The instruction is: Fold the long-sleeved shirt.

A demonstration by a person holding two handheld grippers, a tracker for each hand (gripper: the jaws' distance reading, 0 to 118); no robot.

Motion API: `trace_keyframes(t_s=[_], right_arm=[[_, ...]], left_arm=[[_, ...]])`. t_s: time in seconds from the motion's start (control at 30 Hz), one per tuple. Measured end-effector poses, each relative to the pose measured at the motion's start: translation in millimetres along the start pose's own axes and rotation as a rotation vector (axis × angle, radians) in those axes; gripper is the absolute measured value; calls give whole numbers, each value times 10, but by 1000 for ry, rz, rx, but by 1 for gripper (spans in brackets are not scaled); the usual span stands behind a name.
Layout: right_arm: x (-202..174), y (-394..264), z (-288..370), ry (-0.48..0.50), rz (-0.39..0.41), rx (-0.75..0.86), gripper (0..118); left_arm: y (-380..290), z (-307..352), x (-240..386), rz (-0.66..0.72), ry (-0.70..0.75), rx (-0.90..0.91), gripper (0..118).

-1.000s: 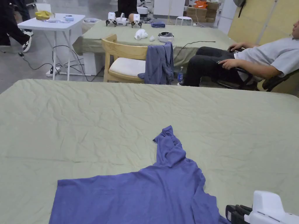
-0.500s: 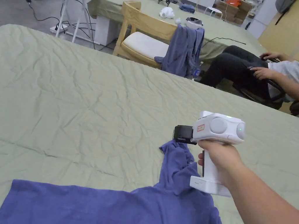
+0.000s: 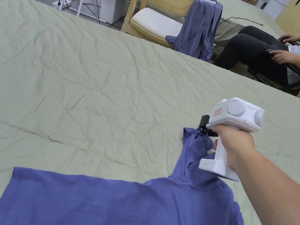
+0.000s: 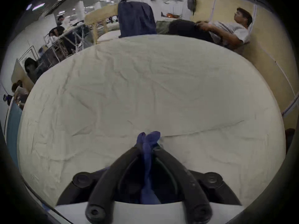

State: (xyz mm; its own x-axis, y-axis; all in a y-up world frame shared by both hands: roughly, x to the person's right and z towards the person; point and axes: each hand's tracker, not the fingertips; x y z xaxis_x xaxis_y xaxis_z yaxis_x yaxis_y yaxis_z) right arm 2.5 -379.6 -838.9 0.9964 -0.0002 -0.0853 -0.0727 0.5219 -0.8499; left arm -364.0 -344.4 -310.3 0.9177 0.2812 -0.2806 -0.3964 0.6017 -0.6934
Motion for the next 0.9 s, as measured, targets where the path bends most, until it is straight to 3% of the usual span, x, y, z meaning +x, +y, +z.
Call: trace_keyframes(t_s=[0.23,0.37,0.47,0.63,0.9], right_arm=[[244,-241,1183,119,49,130,11],[431,-673,1850,115,125,118,11],[604,-1087,2247,118,135,100,11],[877,-1886,2559,108,166,40,11],[1000,-3076,2579,106,113,-100,11]], left_arm=[[4,428,150,12,-31,48,1],[-4,747,184,-11,-28,88,1],[-24,987,196,-27,-27,107,1],[-140,1340,310,-72,-33,140,1],[-444,1460,441,-105,-39,94,1]])
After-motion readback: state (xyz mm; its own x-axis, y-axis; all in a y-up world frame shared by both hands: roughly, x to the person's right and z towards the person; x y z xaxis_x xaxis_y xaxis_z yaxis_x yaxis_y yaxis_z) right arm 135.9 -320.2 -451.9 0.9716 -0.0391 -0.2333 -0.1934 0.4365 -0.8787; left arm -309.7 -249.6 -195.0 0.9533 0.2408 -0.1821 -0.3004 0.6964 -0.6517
